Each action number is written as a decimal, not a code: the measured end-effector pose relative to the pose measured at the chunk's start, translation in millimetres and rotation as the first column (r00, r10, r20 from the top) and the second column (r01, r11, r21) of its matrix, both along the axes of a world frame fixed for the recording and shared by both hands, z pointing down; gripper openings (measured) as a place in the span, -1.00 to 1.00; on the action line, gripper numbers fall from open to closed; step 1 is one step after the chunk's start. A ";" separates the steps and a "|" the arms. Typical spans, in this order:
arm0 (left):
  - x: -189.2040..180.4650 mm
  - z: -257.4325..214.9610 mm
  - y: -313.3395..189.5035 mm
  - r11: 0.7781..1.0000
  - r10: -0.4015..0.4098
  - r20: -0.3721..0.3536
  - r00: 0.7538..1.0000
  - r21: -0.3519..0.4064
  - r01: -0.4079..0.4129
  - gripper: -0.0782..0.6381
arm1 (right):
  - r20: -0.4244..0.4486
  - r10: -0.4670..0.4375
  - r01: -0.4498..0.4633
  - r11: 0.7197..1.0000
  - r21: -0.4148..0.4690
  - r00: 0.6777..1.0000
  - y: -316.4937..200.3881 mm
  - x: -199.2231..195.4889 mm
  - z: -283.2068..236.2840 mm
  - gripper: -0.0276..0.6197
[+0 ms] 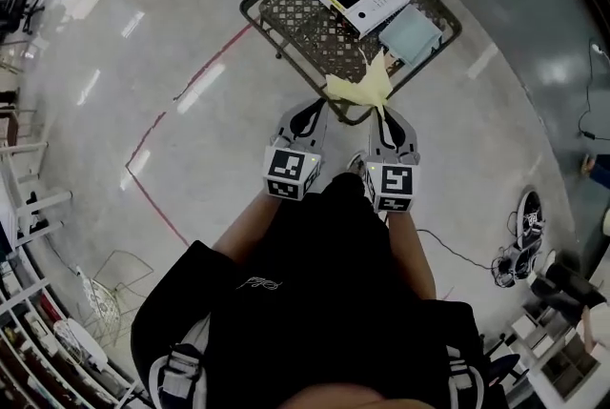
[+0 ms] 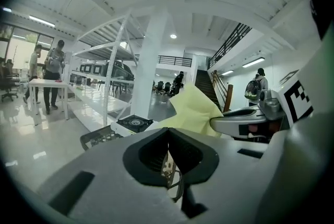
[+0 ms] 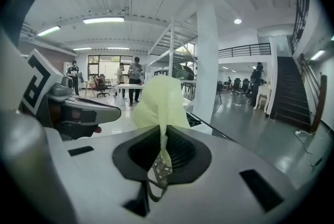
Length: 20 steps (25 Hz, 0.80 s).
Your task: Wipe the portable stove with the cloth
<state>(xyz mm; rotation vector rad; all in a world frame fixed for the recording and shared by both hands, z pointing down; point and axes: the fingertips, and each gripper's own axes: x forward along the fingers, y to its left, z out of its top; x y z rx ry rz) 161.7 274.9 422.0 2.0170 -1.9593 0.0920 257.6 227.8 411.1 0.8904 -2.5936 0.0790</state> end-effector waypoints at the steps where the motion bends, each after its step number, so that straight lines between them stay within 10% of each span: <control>1: 6.2 1.3 -6.9 1.000 -0.016 -0.006 1.000 -0.009 0.016 -0.73 | -0.004 -0.022 0.022 1.000 -0.003 1.000 -9.5 5.6 0.9 -0.84; 20: -17.0 43.2 -55.7 0.940 -0.314 -0.025 0.949 -0.146 0.307 -0.73 | -0.091 -0.280 0.275 0.959 -0.067 0.956 -121.2 -0.8 47.0 -0.84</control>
